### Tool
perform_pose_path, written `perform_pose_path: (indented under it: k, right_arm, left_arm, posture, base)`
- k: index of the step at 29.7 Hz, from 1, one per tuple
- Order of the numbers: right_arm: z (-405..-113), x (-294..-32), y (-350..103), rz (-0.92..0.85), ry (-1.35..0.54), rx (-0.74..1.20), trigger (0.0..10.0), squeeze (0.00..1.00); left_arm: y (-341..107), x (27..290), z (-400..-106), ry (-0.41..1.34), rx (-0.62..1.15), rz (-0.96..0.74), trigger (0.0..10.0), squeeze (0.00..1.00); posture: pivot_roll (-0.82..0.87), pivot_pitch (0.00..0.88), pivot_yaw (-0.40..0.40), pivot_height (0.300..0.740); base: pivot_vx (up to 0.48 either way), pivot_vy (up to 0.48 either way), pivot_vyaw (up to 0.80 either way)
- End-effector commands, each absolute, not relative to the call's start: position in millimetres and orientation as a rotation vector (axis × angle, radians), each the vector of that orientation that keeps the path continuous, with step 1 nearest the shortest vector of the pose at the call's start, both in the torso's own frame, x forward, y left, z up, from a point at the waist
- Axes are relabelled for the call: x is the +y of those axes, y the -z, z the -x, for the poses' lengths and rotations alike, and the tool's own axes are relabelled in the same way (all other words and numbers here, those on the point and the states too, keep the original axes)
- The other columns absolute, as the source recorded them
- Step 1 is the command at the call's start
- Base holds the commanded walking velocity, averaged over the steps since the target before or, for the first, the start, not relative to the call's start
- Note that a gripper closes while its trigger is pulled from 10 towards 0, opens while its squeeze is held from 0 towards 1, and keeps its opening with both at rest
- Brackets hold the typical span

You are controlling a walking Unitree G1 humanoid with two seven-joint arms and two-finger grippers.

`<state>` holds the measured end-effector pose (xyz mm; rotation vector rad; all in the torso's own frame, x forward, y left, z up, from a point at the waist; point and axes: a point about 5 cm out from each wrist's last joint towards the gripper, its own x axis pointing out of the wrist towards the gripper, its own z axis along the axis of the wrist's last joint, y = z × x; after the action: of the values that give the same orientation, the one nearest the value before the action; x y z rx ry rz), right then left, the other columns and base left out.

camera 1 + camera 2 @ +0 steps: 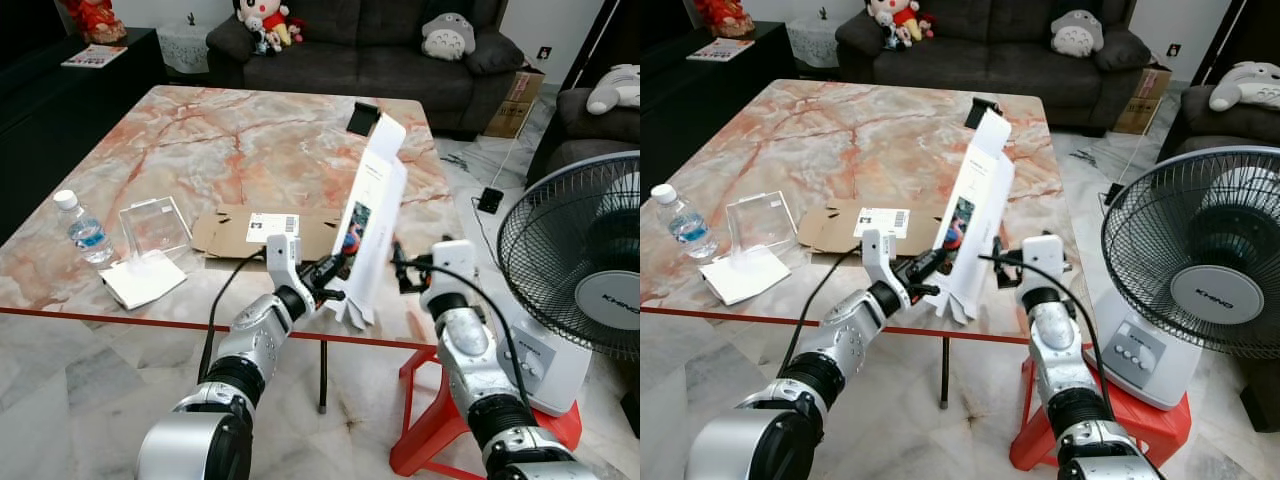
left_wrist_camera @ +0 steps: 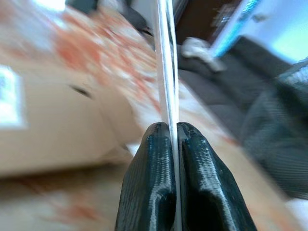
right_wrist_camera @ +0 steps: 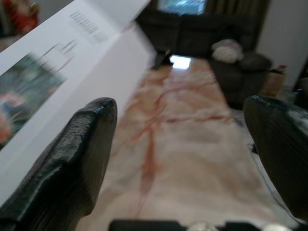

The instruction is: Picking trash to rubbish bin

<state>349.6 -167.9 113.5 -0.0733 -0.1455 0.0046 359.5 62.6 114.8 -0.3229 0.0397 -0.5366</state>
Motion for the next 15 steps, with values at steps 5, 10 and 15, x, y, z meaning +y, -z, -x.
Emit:
perform_pose_path:
  k: [5, 10, 15]
  right_arm:
    - [-350.9, -174.6, -122.9, 0.066, 0.022, -0.196, 10.0, 0.00]
    - [-346.6, -175.1, -115.2, 0.061, 0.008, -0.181, 10.0, 0.00]
    - [-343.1, -177.8, -107.0, 0.062, 0.014, -0.155, 10.0, 0.00]
  left_arm:
    - [-131.0, 89.8, -368.7, 0.243, -0.098, 0.137, 10.0, 0.00]
    - [-139.2, 95.2, -366.6, 0.211, -0.214, -0.240, 10.0, 0.00]
    - [-130.2, 105.9, -364.5, 0.112, -0.205, -0.311, 10.0, 0.00]
  posture:
    - [-0.11, 0.010, -0.055, 0.740]
    - [-0.10, 0.015, -0.056, 0.740]
    - [-0.11, 0.017, -0.049, 0.740]
  base:
    - [0.000, 0.000, 0.00]
    - [0.000, 0.000, 0.00]
    - [0.000, 0.000, 0.00]
